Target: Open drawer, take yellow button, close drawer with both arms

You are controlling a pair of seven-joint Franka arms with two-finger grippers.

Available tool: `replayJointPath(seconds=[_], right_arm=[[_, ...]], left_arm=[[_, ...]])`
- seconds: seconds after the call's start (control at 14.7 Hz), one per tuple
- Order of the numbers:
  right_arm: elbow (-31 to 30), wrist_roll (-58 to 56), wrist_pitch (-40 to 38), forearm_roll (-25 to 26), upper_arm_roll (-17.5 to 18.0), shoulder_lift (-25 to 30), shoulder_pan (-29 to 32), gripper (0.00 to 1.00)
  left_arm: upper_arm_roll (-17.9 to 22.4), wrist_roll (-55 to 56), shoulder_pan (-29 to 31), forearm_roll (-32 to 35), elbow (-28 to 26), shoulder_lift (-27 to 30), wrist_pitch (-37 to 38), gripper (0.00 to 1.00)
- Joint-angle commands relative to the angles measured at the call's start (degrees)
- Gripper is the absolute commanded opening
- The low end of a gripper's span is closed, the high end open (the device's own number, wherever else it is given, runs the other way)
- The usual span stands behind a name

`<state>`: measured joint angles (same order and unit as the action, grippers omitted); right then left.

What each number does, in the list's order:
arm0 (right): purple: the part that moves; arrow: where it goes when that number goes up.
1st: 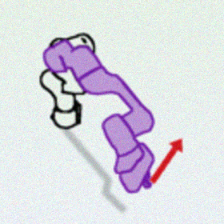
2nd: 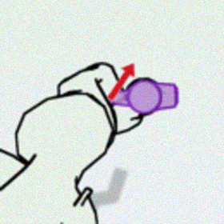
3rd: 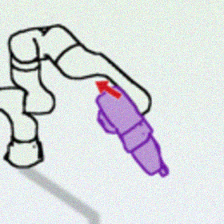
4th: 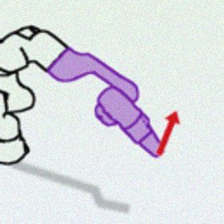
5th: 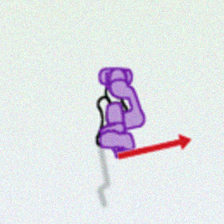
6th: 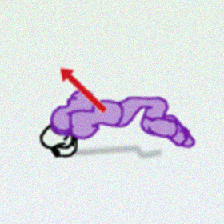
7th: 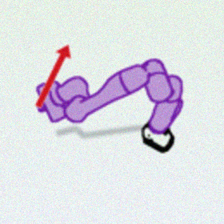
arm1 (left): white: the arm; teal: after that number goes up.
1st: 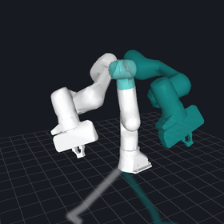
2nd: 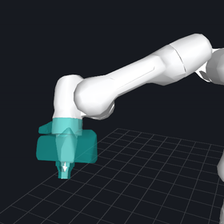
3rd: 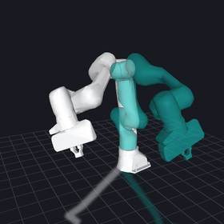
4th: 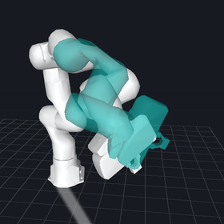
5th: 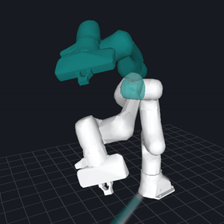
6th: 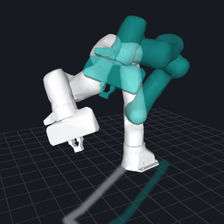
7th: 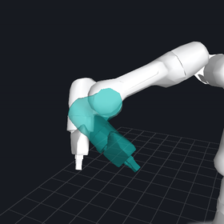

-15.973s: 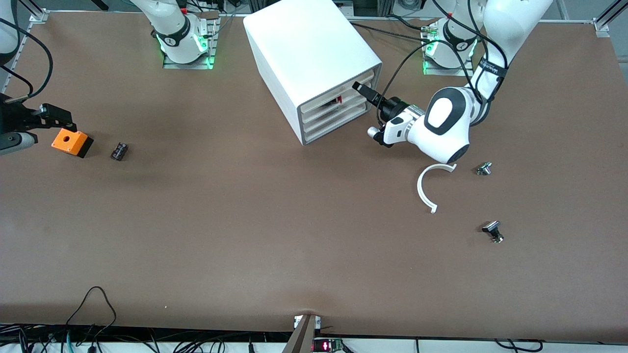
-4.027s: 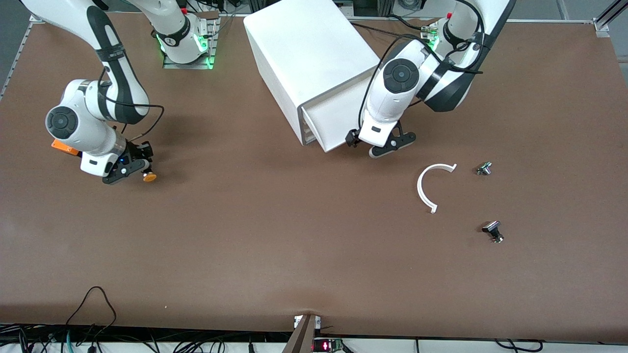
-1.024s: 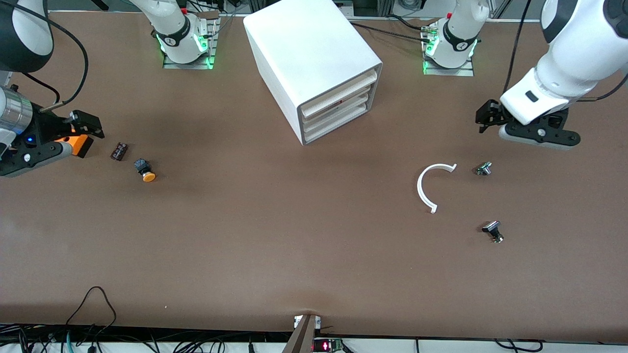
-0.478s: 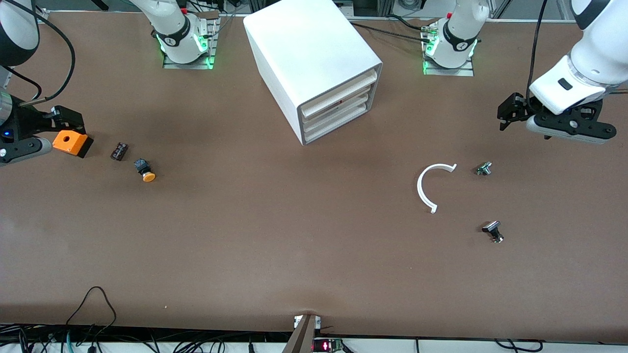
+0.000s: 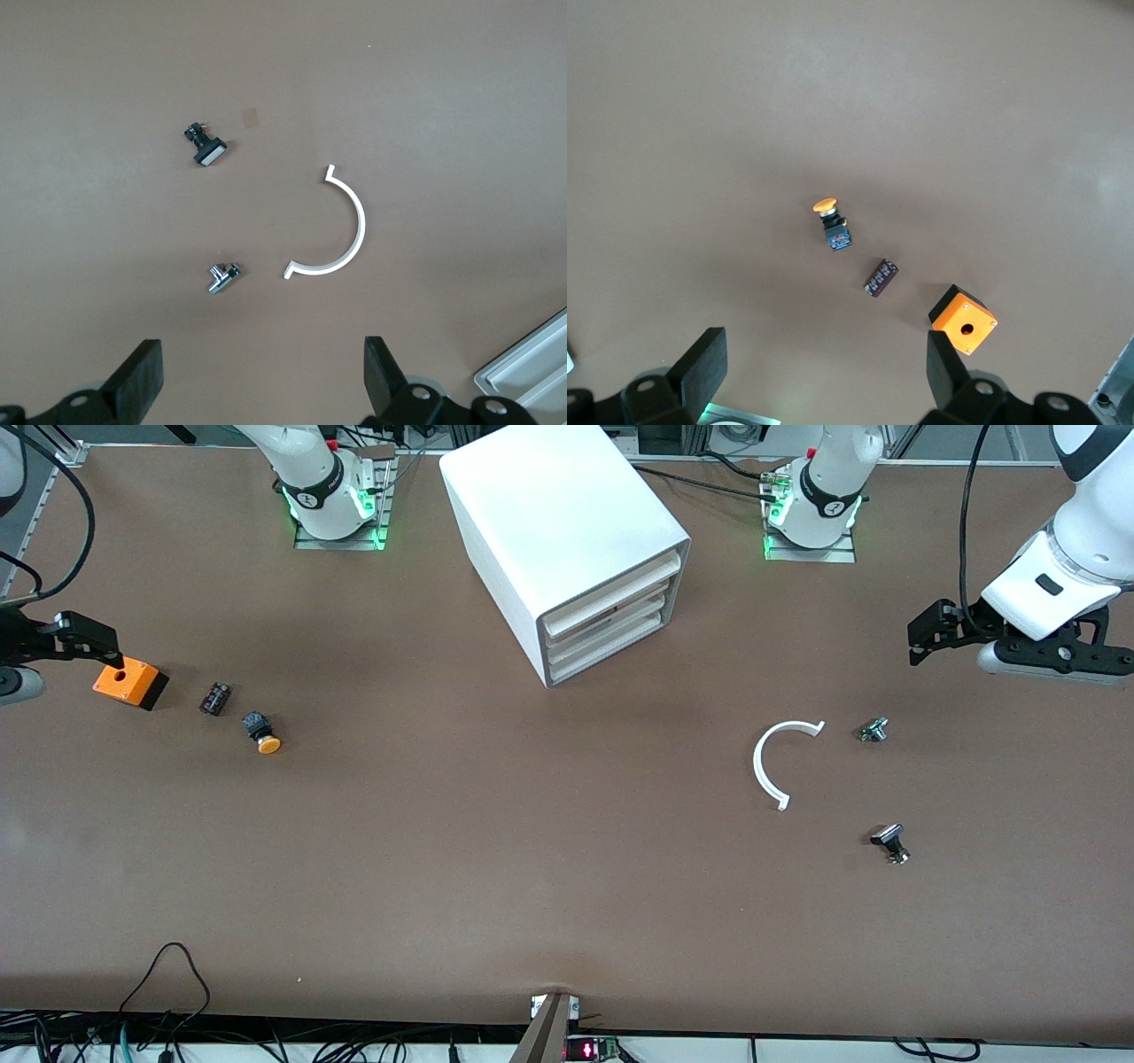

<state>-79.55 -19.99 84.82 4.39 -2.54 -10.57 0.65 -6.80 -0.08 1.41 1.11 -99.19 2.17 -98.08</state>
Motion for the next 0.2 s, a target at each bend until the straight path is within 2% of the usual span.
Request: replayJointPath(seconds=[0.0,0.14], right_arm=[[-1.5,0.7,-0.5,-1.5,0.0,3.3,0.3,1.0],[-4.6,0.7,1.1,-1.4,-0.1,5.5,0.3,1.0]], left_arm=[[-0.1,1.6,0.9,-0.8,0.7,-0.1,1.5,1.0],[-0.1,2.1,1.0,-0.8,0.8,-0.1,1.6,1.0]])
